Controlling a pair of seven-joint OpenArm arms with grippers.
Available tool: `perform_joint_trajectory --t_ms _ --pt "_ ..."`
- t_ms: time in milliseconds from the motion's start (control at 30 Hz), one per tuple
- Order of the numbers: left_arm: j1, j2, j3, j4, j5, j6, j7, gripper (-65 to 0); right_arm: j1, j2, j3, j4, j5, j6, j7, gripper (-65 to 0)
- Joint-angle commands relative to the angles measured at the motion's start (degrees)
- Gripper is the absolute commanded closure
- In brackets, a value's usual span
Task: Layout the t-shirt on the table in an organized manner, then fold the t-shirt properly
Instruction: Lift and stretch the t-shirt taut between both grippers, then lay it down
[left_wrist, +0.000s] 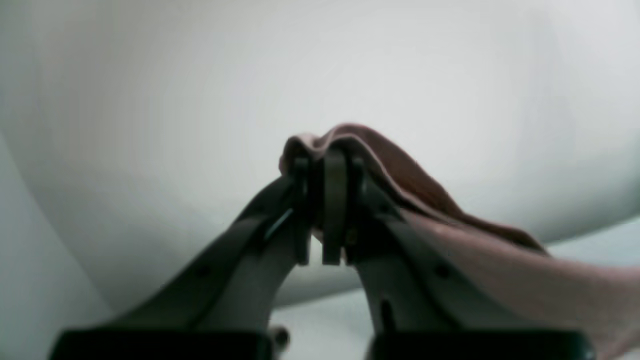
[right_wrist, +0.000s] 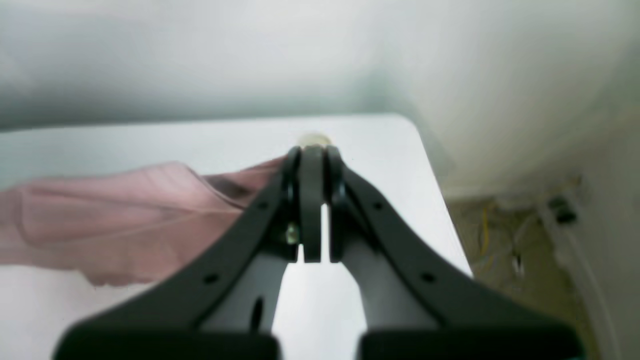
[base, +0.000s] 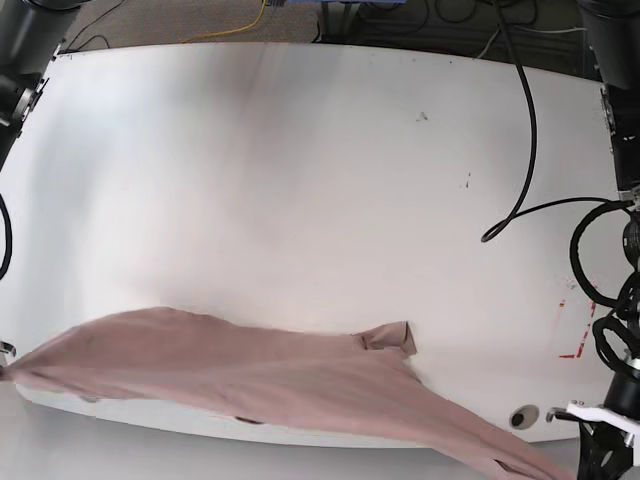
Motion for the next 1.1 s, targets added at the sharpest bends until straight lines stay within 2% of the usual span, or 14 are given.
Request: perform_joint_trajectory --t_ms 0,133,400,567,733,867,1067 --pt "1.4 -0.9 -2.6 2.4 -0.1 0.4 -1.1 0.0 -2.1 0.2 1.7 3.6 0.5 0.1 1.2 0.0" --pt "6.8 -0.6 -5.1 5.3 -0.1 0.4 -0.5 0.0 -9.3 -2.0 5.2 7.8 0.5 0.1 0.3 0.0" --pt "21.5 -0.4 -10.5 9.5 -0.4 0.3 -0.5 0.0 -23.7 -8.9 12.5 16.5 0.4 0.1 0.3 0.0" --pt "29.7 0.7 -14.8 9.8 -4.8 0.1 -0.5 0.0 -29.2 -12.3 13.6 19.5 0.3 0.1 0.3 0.0" --pt "37.6 1.2 -19.5 9.8 -7.9 -2.6 -0.5 0.0 -33.6 -14.9 13.7 22.0 0.1 0.1 0.3 0.0" --pt "42.2 2.7 -22.0 9.8 -8.1 -5.0 -0.5 0.0 -36.2 -16.8 13.7 22.1 0.1 0.1 0.3 0.0" --pt "48.4 2.8 -24.9 9.5 -7.9 -7.0 -0.5 0.0 -39.8 -18.3 13.7 22.1 -0.1 0.1 0.3 0.0"
